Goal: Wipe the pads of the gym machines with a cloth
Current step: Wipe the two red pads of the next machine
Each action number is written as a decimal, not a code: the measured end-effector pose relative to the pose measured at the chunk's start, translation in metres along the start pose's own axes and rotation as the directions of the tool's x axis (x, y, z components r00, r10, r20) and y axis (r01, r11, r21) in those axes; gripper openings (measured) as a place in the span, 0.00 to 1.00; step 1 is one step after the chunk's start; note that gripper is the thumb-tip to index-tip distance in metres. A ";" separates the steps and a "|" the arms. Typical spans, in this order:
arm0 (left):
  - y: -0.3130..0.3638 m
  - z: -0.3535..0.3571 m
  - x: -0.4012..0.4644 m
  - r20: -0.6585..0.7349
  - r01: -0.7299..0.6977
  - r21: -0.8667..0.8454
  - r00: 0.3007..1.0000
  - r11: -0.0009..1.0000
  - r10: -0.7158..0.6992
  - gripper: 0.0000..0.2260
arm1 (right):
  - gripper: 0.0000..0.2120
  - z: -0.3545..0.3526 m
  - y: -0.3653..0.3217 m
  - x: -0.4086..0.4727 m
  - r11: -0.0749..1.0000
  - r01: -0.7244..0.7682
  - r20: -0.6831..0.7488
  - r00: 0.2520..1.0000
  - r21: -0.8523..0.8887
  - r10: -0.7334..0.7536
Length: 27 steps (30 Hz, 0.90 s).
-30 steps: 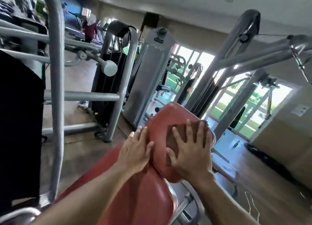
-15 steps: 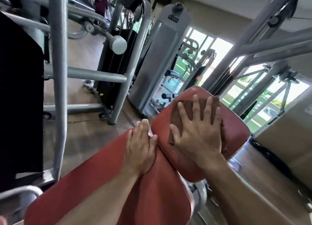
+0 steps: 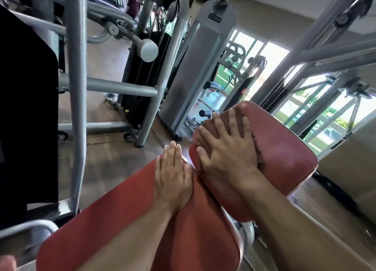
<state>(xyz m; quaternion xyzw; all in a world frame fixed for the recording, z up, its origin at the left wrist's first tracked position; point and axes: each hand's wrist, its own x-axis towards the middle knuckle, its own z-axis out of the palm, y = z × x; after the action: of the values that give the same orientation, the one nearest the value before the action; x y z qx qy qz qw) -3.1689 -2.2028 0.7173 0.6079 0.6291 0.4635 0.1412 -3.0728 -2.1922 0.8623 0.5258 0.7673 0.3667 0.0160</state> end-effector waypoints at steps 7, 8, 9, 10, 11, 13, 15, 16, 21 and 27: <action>0.000 -0.001 -0.001 0.002 -0.015 -0.011 1.000 1.000 0.015 0.34 | 0.25 0.009 -0.011 -0.015 0.988 0.154 0.010 0.988 0.015 -0.154; 0.001 -0.002 -0.001 0.003 -0.016 -0.012 1.000 1.000 0.016 0.35 | 0.25 0.008 -0.009 -0.015 0.990 0.143 0.007 0.990 0.019 -0.143; 0.000 -0.001 0.000 0.004 -0.014 -0.016 1.000 1.000 0.014 0.35 | 0.24 0.007 -0.010 -0.015 0.992 0.124 0.006 0.992 0.026 -0.124; 0.000 -0.001 0.000 0.009 -0.012 -0.017 1.000 1.000 0.012 0.35 | 0.24 0.007 -0.013 -0.019 0.994 0.103 0.008 0.995 0.031 -0.104; -0.001 -0.001 0.000 0.010 -0.013 -0.015 1.000 1.000 0.013 0.35 | 0.23 0.010 -0.018 -0.025 0.995 0.089 0.008 0.996 0.038 -0.089; -0.001 0.000 -0.001 0.001 -0.021 -0.007 1.000 1.000 0.021 0.34 | 0.24 0.015 -0.022 -0.042 0.995 0.089 -0.009 0.996 0.038 -0.089; -0.002 -0.001 -0.001 0.004 -0.016 -0.006 1.000 1.000 0.016 0.34 | 0.25 0.016 -0.016 -0.060 0.997 0.074 -0.021 0.997 0.015 -0.073; -0.001 -0.001 -0.001 0.010 -0.008 -0.011 1.000 1.000 0.008 0.34 | 0.26 0.015 -0.011 -0.070 0.999 0.039 -0.029 0.999 -0.004 -0.039; 0.000 -0.002 0.000 0.016 0.020 -0.007 1.000 1.000 -0.020 0.36 | 0.28 0.013 0.005 -0.119 0.995 0.004 -0.074 0.997 -0.096 -0.012; 0.001 0.000 0.001 0.030 0.016 -0.011 0.999 1.000 -0.016 0.34 | 0.32 -0.004 0.030 -0.120 0.988 -0.125 -0.065 0.991 -0.091 0.119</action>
<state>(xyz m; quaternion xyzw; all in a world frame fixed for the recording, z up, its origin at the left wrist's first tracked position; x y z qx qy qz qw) -3.1689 -2.2022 0.7185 0.6087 0.6291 0.4569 0.1579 -2.9972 -2.2876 0.8389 0.5591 0.7157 0.4185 -0.0046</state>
